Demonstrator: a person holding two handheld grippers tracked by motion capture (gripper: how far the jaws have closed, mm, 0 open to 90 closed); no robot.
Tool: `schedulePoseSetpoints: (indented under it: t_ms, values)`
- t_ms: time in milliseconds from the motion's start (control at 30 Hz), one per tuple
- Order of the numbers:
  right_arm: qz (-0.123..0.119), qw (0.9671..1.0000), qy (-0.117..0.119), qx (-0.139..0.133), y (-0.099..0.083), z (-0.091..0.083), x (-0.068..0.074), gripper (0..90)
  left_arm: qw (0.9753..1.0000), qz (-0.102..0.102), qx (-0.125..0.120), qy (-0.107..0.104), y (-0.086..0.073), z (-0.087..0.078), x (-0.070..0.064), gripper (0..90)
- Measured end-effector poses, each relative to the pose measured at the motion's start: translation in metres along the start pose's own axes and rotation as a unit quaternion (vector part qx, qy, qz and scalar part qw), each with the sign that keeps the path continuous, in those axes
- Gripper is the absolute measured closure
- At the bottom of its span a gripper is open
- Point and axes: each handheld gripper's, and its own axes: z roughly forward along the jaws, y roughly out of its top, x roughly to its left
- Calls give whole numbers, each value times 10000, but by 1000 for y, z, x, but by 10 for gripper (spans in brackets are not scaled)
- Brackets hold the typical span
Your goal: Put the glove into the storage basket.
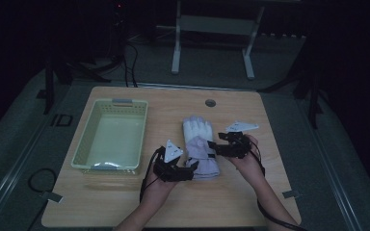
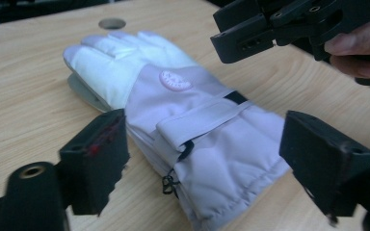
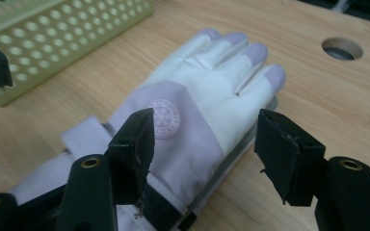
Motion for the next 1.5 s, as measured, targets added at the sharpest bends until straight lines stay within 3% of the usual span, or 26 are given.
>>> schedulePoseSetpoints:
  t_ms: [133, 333, 433, 567, 633, 733, 833, 867, 967, 1067, 1100, 1167, 1200, 1267, 1300, 1400, 1500]
  values:
    - [128, 9997, -117, 160, -9, 10, -1, 351, 9991, -152, 362, 187, -7, 13, 3, 217]
    - [366, 9985, 82, 389, -24, 22, -7, 354, 9943, -535, 916, 117, -28, 32, 9, 253]
    - [534, 9971, 191, 515, -29, 27, -10, 375, 9932, -630, 977, 18, -32, 35, 10, 278]
    - [529, 9945, 265, 861, -38, 38, -11, 390, 9904, -785, 1121, -185, -38, 42, 14, 278]
    - [615, 9935, 393, 878, -39, 40, -14, 394, 9890, -927, 1122, -257, -41, 45, 18, 278]
    - [875, 9901, 619, 906, -43, 44, -19, 408, 9884, -976, 1121, -318, -44, 48, 19, 279]
    - [1045, 9865, 912, 874, -46, 47, -24, 449, 9859, -1080, 1158, -539, -46, 50, 23, 318]
    - [979, 9874, 931, 821, -47, 48, -24, 462, 9859, -1080, 1158, -539, -46, 50, 23, 352]
    - [859, 9887, 979, 743, -49, 48, -23, 520, 9820, -1157, 1227, -848, -45, 53, 28, 415]
    - [1010, 9853, 1136, 781, -50, 49, -24, 609, 9786, -1131, 1334, -1081, -42, 55, 29, 526]
    - [1010, 9853, 1136, 781, -50, 49, -24, 609, 9786, -1131, 1334, -1081, -42, 55, 29, 564]
    - [1051, 9848, 1102, 834, -48, 48, -22, 715, 9783, -1060, 1369, -1135, -39, 55, 29, 604]
    - [986, 9868, 943, 874, -46, 47, -19, 772, 9791, -1001, 1383, -1101, -38, 54, 28, 656]
    - [956, 9879, 854, 878, -44, 46, -17, 772, 9791, -1001, 1383, -1101, -38, 54, 28, 679]
    - [852, 9904, 699, 835, -41, 43, -12, 811, 9783, -969, 1468, -1092, -33, 52, 27, 717]
    - [660, 9933, 546, 781, -38, 38, -7, 818, 9796, -783, 1515, -1061, -27, 49, 24, 736]
    - [622, 9940, 510, 742, -34, 34, -5, 821, 9799, -673, 1532, -1088, -20, 46, 24, 740]
